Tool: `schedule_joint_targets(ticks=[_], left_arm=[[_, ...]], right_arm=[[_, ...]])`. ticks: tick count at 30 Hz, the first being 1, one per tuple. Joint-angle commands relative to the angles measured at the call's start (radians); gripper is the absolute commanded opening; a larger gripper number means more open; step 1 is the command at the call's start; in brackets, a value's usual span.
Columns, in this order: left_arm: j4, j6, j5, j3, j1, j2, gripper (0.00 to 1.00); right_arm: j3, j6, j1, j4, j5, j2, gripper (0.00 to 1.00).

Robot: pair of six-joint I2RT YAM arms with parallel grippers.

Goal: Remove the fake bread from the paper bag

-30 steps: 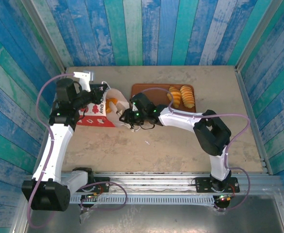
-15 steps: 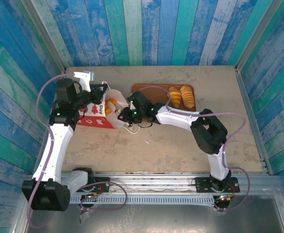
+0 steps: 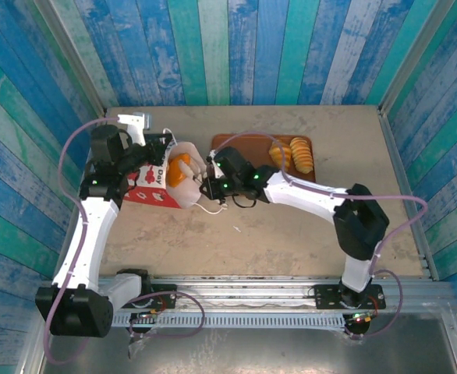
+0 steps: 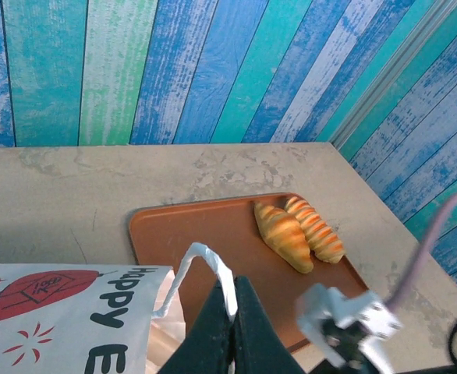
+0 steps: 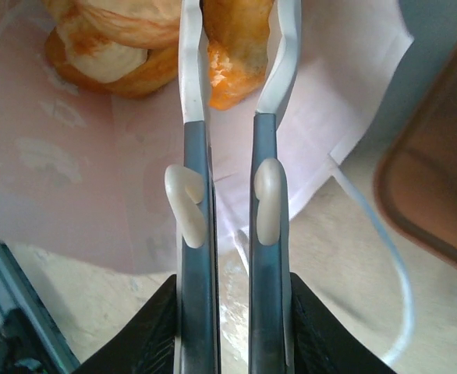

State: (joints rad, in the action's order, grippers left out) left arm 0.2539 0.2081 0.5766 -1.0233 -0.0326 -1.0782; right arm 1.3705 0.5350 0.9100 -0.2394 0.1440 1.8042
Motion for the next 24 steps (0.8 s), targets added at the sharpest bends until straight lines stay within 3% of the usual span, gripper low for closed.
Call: schedule_joint_targets(ticks=[1,11,14,24], left_arm=[[-0.043,0.017,-0.005,-0.012,0.002,-0.017,0.00],[-0.057,0.036,0.011,-0.015,0.002,-0.031,0.00],[-0.056,0.037,0.014,-0.015,0.003,-0.031,0.00],[-0.058,0.049,0.014,-0.020,0.002,-0.029,0.00]], right_arm=[[-0.035,-0.178,0.008,-0.035,-0.094,-0.065,0.33],[-0.033,-0.522,0.079,-0.175,-0.224,-0.073,0.37],[-0.034,-0.579,0.090,-0.208,-0.213,-0.076,0.38],[-0.034,-0.556,0.097,-0.212,-0.177,-0.097,0.37]])
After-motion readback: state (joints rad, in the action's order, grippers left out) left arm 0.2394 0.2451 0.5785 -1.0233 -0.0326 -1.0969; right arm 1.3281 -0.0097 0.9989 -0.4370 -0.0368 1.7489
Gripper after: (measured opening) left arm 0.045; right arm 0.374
